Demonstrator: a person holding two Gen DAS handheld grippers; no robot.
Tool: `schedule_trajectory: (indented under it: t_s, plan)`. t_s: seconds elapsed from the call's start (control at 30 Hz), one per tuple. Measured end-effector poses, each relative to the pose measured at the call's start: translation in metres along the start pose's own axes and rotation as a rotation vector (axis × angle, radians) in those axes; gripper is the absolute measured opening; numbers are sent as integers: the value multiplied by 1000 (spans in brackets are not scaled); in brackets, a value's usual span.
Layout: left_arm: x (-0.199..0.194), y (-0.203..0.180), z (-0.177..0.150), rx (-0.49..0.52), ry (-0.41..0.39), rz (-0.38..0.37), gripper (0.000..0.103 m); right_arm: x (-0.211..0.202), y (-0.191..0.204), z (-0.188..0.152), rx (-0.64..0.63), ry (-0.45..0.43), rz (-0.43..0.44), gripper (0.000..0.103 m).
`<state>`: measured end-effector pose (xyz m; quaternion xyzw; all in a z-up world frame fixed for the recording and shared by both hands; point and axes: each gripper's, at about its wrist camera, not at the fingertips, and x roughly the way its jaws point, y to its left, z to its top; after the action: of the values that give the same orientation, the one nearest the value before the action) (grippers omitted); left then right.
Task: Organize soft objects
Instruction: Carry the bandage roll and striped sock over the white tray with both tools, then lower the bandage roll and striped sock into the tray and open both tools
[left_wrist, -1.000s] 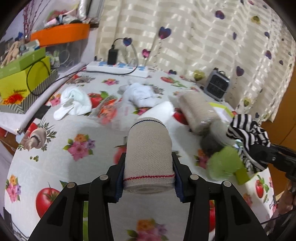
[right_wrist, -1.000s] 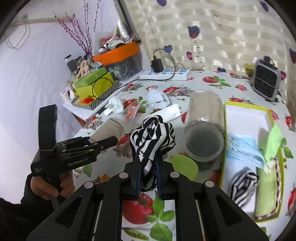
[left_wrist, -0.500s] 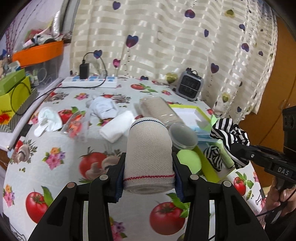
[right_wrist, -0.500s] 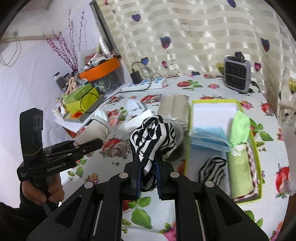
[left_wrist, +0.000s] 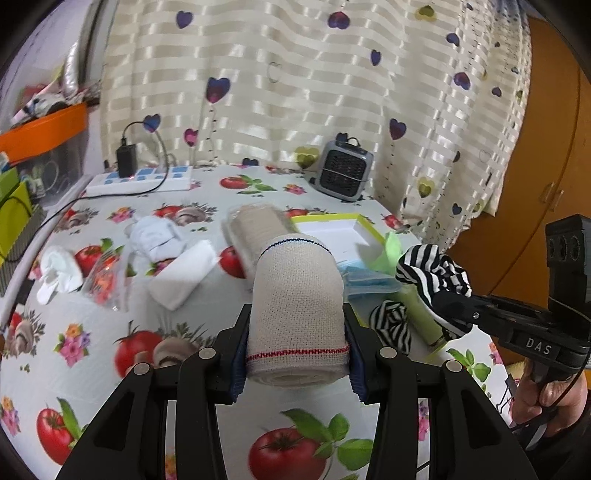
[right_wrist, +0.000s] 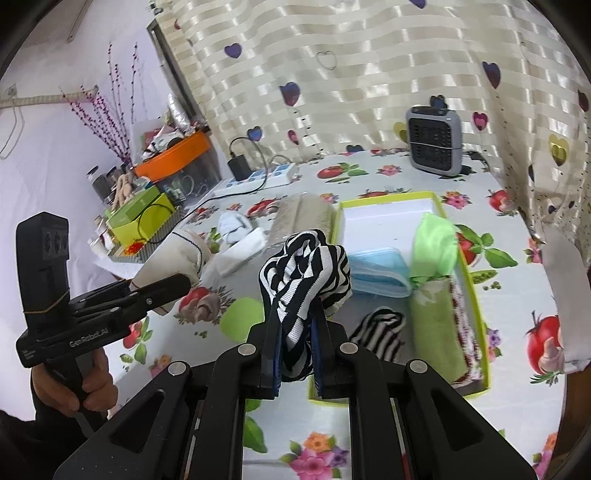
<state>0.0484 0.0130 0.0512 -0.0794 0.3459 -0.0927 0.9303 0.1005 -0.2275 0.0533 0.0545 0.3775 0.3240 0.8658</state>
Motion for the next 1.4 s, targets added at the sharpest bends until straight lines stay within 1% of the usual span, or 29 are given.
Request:
schedule_trajectory:
  t_s: [0.37, 0.67, 0.9, 1.07, 1.23, 1.33, 1.37, 1.4]
  plan:
    - [27, -32, 13, 49, 26, -40, 43, -12, -43, 4, 89, -37, -59, 13]
    - [60, -57, 25, 71, 71, -77, 43, -2, -74, 11, 140, -33, -95, 13]
    - [93, -73, 33, 77, 120, -102, 43, 31, -92, 25, 128, 22, -96, 13]
    - [121, -76, 41, 55, 153, -79, 43, 56, -100, 37, 122, 51, -88, 13]
    - [141, -78, 53, 35, 160, -60, 43, 80, -106, 53, 106, 65, -77, 13]
    - [152, -78, 60, 20, 168, -57, 43, 93, -109, 59, 97, 92, -58, 15]
    - [157, -78, 61, 13, 175, -50, 43, 95, -110, 59, 92, 98, -67, 16]
    - [161, -77, 63, 5, 183, -43, 43, 95, -112, 59, 90, 94, -79, 19]
